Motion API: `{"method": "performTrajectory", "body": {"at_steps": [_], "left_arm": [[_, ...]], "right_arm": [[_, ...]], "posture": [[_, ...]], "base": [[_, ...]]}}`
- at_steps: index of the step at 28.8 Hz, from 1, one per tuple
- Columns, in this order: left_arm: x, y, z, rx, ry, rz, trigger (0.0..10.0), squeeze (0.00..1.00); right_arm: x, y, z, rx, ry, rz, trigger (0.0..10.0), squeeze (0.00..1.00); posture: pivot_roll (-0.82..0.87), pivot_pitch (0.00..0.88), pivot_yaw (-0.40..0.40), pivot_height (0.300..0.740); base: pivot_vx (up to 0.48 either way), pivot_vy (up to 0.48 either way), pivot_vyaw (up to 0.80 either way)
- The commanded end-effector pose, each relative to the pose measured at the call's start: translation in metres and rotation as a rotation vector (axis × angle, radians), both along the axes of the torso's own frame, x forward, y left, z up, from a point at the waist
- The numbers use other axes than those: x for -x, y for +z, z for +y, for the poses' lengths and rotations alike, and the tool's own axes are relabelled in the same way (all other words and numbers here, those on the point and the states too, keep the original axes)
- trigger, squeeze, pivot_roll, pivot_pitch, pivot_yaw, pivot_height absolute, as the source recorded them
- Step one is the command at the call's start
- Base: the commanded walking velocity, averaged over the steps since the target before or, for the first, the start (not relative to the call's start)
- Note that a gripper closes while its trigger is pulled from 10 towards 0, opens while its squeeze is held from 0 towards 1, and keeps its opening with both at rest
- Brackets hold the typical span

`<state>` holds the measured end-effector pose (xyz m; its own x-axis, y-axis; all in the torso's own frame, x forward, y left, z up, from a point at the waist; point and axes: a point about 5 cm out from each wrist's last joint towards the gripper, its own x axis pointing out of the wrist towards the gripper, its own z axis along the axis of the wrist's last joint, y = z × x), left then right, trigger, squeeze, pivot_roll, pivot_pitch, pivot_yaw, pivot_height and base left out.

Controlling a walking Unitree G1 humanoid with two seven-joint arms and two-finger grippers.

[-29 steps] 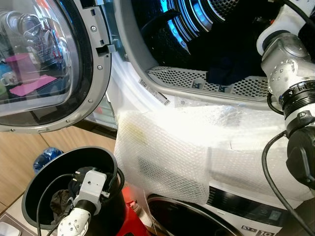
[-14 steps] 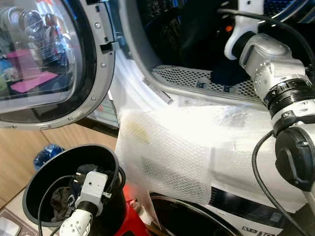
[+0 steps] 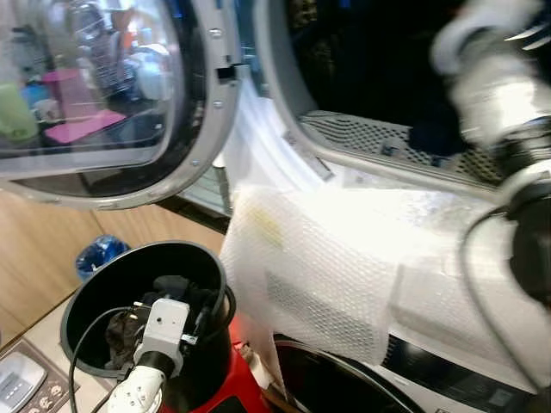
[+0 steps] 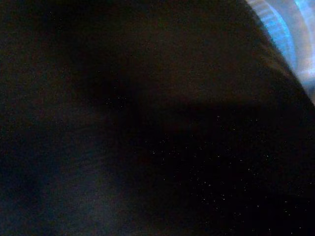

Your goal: Clothes washing

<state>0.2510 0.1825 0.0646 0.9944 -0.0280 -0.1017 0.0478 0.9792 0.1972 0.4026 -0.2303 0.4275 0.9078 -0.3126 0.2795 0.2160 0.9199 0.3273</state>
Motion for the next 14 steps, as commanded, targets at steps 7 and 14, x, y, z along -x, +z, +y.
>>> {"method": "performTrajectory", "body": {"at_steps": [7,14], "left_arm": [[-0.006,0.003,-0.007,-0.004,-0.051,0.008,10.0,0.0],[-0.007,0.004,-0.009,-0.006,-0.061,0.006,10.0,0.0]], "right_arm": [[-0.008,-0.007,0.026,0.187,0.129,0.032,10.0,0.0],[-0.012,-0.019,0.036,0.195,0.214,0.049,10.0,0.0]], "posture": [[0.01,0.0,0.1,0.74],[0.01,0.0,0.105,0.74]], "base": [[0.0,0.0,0.0],[0.0,0.0,0.0]]}}
